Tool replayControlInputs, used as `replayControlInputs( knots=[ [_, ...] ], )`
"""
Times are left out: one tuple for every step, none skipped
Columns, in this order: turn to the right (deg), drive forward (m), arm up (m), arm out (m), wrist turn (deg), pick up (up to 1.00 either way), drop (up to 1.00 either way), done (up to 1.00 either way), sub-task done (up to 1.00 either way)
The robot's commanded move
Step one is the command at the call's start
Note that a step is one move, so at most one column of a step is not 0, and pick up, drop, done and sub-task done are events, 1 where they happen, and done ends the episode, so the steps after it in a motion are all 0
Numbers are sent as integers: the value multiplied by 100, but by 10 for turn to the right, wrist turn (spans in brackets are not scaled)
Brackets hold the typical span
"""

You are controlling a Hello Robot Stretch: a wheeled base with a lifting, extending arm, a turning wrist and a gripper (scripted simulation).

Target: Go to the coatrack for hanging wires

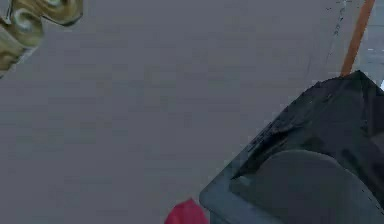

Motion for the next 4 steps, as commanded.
replayControlInputs(
  knots=[
    [450, 0, 0, 0, 0, 0, 0, 0, 0],
    [450, 0, 0, 0, 0, 0, 0, 0, 0],
    [240, 0, 0, 0, 0, 0, 0, 0, 0],
    [0, 60, 0, 0, 0, 0, 0, 0, 0]
  ],
)
